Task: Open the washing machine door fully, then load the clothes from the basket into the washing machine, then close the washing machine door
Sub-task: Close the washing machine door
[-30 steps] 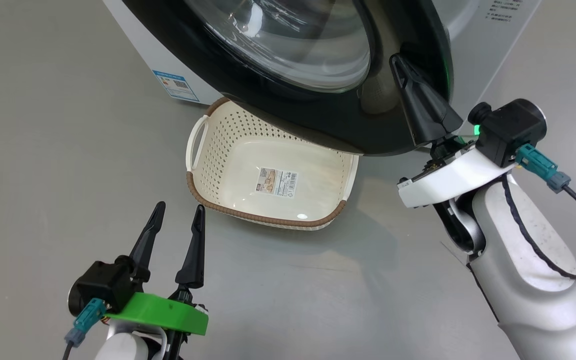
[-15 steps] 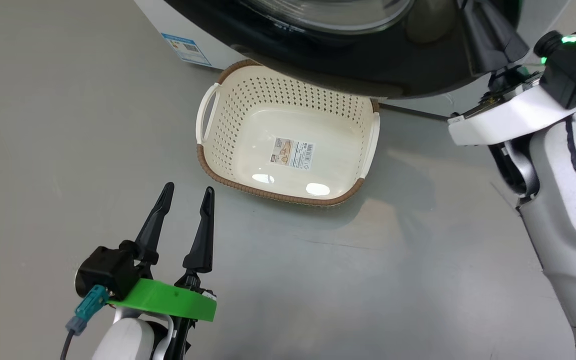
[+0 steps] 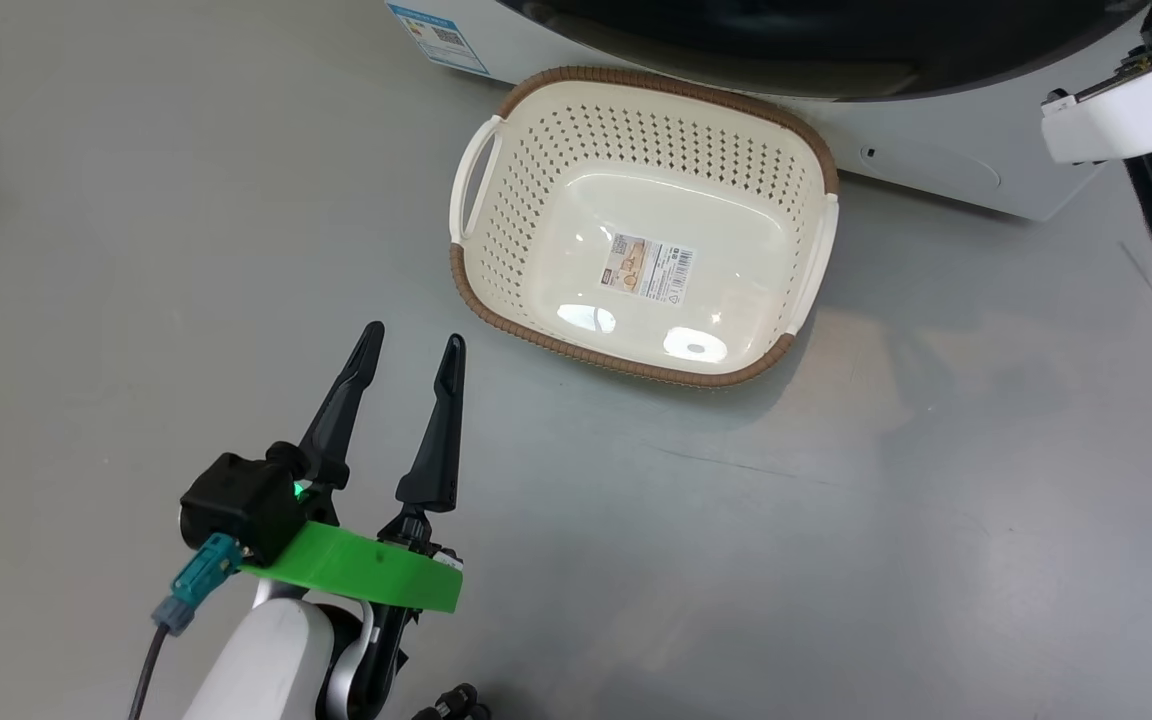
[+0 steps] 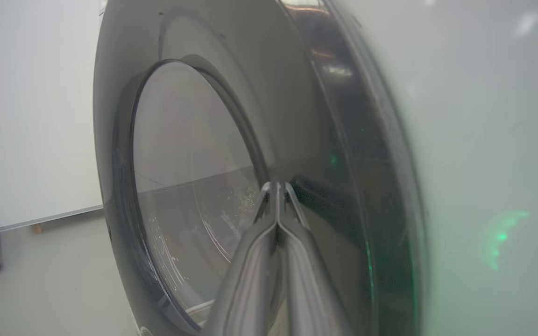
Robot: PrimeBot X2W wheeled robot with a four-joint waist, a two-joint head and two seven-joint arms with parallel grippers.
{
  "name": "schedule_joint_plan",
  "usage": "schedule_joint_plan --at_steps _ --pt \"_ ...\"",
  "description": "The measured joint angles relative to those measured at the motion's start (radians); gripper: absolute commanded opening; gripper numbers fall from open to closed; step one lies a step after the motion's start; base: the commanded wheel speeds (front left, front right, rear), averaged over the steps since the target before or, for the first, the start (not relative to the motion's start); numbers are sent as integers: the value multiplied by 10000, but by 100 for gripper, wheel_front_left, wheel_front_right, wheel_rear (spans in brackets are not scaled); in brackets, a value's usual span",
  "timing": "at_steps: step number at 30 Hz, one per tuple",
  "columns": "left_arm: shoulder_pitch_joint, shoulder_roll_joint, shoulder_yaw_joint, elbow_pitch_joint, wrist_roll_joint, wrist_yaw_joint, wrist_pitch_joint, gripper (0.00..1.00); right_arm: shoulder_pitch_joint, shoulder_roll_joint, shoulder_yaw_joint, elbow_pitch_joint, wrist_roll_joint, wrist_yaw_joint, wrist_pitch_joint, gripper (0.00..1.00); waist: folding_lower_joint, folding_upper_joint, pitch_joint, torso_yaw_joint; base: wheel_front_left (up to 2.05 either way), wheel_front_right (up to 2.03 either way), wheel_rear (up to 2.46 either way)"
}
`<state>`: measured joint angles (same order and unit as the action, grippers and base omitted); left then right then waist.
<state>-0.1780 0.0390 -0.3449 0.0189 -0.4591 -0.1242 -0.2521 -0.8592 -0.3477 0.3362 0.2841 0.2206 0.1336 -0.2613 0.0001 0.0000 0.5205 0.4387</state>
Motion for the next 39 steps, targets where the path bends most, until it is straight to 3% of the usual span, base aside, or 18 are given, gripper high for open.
schedule_joint_plan --at_steps 7,17,19,23,24,25,26,27,39 --pt "-21 -52 125 77 -105 0 0 100 -177 -142 -115 255 -201 155 -13 0 -1 0 18 163 0 0 0" --pt "-21 -63 401 416 -104 0 0 100 -45 92 -159 385 -113 104 -4 0 -1 0 -457 -50 0 0 0" --pt "-21 -63 646 502 -98 0 0 100 180 178 -215 207 -79 12 -4 18 -1 0 -598 -126 0 0 0" --pt "-21 -67 1014 660 -52 0 0 100 929 458 -199 -174 -8 -25 -2 44 -1 0 -924 -321 0 0 0" --pt "-20 -69 1095 694 -19 0 0 100 1132 537 -219 -255 -8 -25 -2 57 -1 0 -1013 -380 0 0 0" --pt "-18 -69 1170 725 38 0 -2 100 1328 594 -217 -339 -10 -25 -2 82 -1 0 -1105 -443 0 0 0" --pt "-17 -67 1233 777 79 0 -2 100 1531 646 -226 -451 -10 -25 -2 96 -1 0 -1205 -512 0 0 0" --pt "-13 -69 1289 846 105 0 -2 100 1732 688 -240 -550 -10 -25 -2 100 -1 0 -1305 -581 0 0 0" --pt "778 144 2209 1367 422 -2 -2 100 4746 1181 -836 -1446 -42 -27 -2 100 -2 0 -2877 -1692 0 0 0"
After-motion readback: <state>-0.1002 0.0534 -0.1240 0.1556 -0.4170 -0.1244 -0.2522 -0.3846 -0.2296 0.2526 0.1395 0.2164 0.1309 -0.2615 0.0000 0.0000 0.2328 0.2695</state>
